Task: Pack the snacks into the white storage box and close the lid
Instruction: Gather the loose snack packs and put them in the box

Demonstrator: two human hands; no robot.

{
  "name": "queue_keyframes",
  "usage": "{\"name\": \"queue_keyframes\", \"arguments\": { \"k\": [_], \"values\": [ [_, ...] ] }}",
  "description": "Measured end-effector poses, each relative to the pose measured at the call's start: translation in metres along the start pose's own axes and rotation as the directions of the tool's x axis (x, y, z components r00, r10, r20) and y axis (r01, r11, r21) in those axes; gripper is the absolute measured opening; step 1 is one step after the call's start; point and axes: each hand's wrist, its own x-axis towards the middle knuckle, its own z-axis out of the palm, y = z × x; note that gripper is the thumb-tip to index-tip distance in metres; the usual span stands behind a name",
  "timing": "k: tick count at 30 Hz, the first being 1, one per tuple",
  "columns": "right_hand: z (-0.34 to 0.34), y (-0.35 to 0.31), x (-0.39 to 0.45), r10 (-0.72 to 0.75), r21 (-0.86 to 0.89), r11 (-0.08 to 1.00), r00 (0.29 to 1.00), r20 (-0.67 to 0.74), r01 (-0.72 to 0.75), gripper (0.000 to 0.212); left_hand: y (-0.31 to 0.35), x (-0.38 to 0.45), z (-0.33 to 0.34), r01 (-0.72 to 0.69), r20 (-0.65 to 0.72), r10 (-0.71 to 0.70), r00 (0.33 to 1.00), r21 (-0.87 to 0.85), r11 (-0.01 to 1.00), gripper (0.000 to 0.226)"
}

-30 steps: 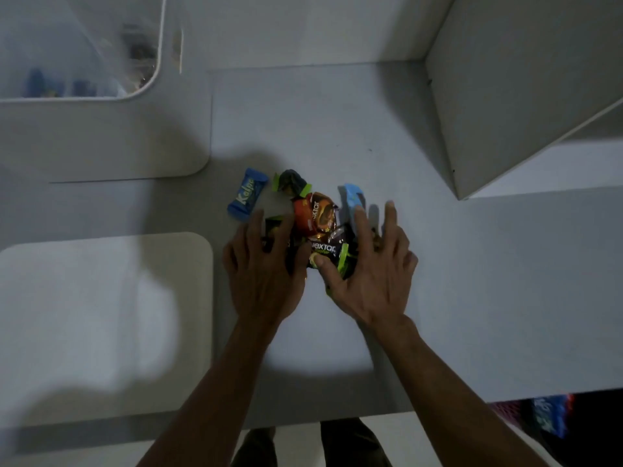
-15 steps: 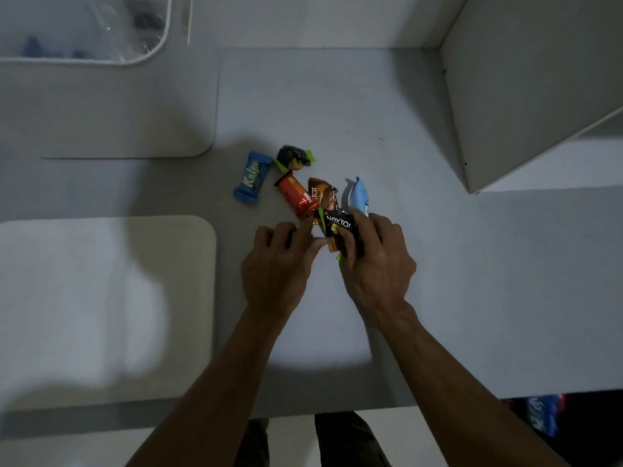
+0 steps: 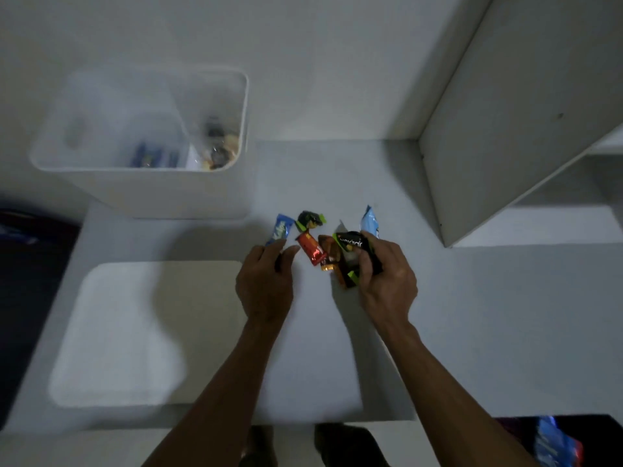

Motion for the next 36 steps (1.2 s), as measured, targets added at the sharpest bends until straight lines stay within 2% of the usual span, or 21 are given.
{"name": "queue_keyframes", "arguments": {
  "k": [4,8,11,16,22,28,32,36],
  "values": [
    [-0.009,-0.064,0.027,-0.003,0.113,0.994,1.0,-0.019,0.005,0.03,0.024,0.048,-0.049,-0.012,-0.142,-0.003,0.99,-0.102,0.995,0.023],
    [0.0,-0.149,0.059,-0.105,0.22,0.969,0.993,-0.051,0.114,0.03,0.031,0.109,-0.107,-0.059,-0.299,0.029,0.954,-0.091,0.994,0.021],
    [0.019,-0.207,0.077,-0.178,0.255,0.95,0.983,-0.031,0.18,0.028,0.021,0.155,-0.144,-0.025,-0.323,-0.018,0.946,-0.129,0.991,0.024],
    [0.068,-0.269,0.092,-0.209,0.132,0.973,0.969,0.131,0.192,0.027,-0.006,0.218,-0.172,0.065,-0.235,-0.09,0.968,-0.113,0.991,0.033],
    [0.125,-0.281,0.108,-0.16,-0.053,0.982,0.95,0.269,0.181,0.026,-0.04,0.265,-0.149,0.093,-0.049,-0.098,0.994,-0.087,0.992,0.035],
    [0.164,-0.275,0.117,-0.122,-0.129,0.977,0.941,0.316,0.17,0.029,-0.062,0.275,-0.125,0.108,0.114,-0.097,0.989,-0.09,0.99,0.041],
    [0.167,-0.271,0.114,-0.106,-0.104,0.984,0.944,0.314,0.145,0.028,-0.067,0.267,-0.124,0.064,0.271,-0.065,0.96,0.014,0.998,0.044],
    [0.16,-0.274,0.122,-0.042,-0.06,0.996,0.961,0.273,0.06,0.026,-0.064,0.263,-0.123,0.125,0.243,-0.107,0.964,-0.062,0.99,0.048]
  ]
}}
